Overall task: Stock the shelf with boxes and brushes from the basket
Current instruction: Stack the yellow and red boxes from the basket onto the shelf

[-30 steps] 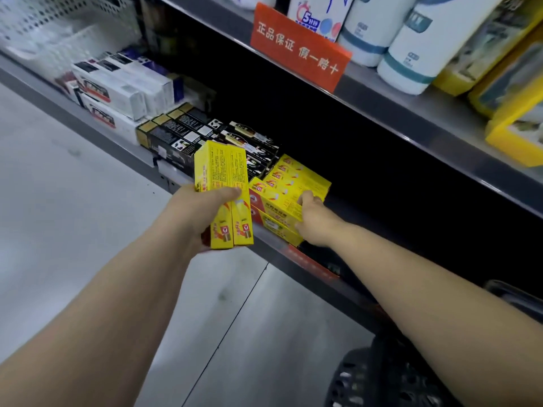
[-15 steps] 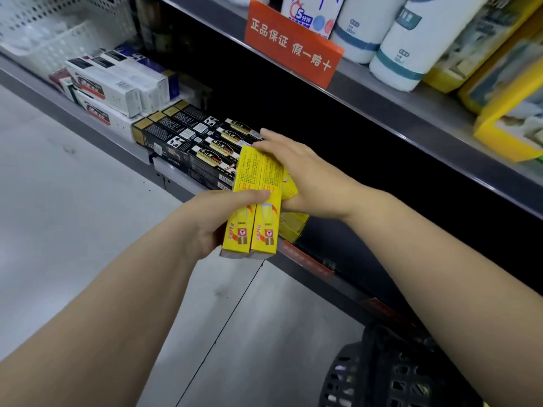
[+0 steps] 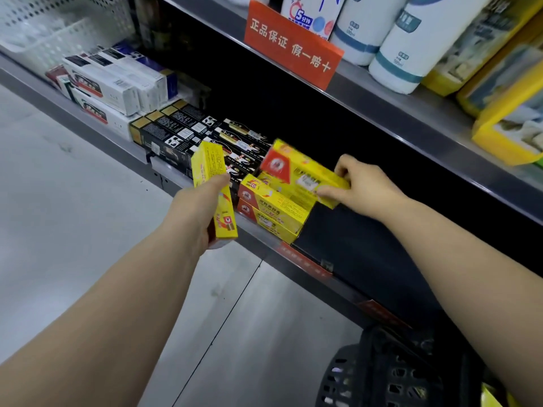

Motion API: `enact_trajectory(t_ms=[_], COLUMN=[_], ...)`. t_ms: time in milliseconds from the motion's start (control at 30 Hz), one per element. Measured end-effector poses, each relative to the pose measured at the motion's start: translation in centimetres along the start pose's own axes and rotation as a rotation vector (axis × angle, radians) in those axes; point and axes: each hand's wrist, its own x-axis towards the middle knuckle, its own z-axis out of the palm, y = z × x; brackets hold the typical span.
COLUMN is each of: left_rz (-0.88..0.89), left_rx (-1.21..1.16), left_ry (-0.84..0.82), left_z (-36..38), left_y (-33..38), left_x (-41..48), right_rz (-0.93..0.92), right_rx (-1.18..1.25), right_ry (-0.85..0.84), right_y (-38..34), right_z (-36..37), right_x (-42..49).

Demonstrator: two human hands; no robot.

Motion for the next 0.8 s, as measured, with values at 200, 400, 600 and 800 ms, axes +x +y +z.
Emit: enact_trajectory(t_ms=[200,400,600,800], left_rz=[-0.063,-0.034,-0.006,0.009], left_rx=[-0.038,0.001,0.025,0.059], left_ry=[-0.053,-0.042,-0.047,-0.041], left_z=[0.8,1.2,1.7,1.9], left_y=[-0.4,-0.8,-1.0,-1.5], left_x=[0.0,0.5,0.6,0.9], right_rz=[0.167,0.16,0.097,0.1], right_rx=[-0.109,-0.014,-0.092,-0.11], right_ry=[-0.061,-0.225,-0.332,-0.32], right_y=[0.1,-1.2,-1.7,-1.9], right_z=[3.3,7.1,7.6,7.3], right_x=[3.1,3.0,2.6,2.1])
